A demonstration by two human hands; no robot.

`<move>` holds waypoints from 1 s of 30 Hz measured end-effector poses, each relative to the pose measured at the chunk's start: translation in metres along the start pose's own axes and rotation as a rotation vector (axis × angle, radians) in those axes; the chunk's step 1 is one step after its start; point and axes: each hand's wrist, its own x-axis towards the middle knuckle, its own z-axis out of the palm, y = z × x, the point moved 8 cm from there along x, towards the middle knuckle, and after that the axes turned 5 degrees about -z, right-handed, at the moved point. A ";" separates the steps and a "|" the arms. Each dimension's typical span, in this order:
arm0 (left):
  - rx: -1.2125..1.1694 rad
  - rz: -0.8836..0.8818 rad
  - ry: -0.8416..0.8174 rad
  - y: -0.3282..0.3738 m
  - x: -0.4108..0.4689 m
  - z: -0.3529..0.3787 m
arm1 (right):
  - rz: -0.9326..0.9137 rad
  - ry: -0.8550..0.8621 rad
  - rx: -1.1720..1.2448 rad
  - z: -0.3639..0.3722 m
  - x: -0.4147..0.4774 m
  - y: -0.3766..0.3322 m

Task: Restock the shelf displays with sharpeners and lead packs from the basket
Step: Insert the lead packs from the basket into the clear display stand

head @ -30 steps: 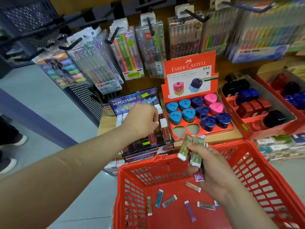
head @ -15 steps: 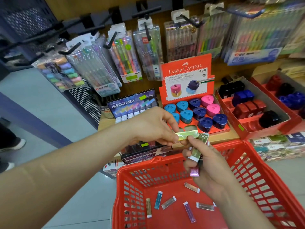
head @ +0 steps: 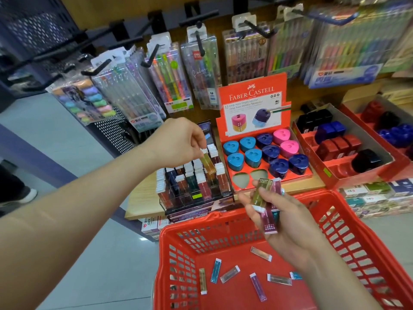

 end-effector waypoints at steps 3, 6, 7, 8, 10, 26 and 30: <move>0.047 0.020 0.013 0.002 -0.001 0.005 | 0.007 0.023 -0.007 -0.003 0.001 0.000; 0.068 0.031 0.003 0.000 0.000 0.003 | 0.008 0.048 -0.018 -0.005 0.000 0.000; 0.066 0.028 0.000 -0.001 0.000 0.002 | 0.004 0.057 -0.031 -0.006 0.000 0.000; 0.064 0.024 -0.005 -0.002 0.001 0.002 | -0.001 0.068 -0.039 -0.006 0.000 -0.001; 0.073 0.020 -0.023 -0.003 0.001 0.004 | -0.007 0.097 -0.045 -0.008 -0.001 -0.002; 0.186 0.091 -0.057 0.010 0.000 0.031 | 0.000 0.008 -0.145 -0.008 0.004 0.006; 0.187 0.092 -0.068 0.009 0.000 0.030 | -0.015 -0.010 -0.135 -0.008 0.005 0.006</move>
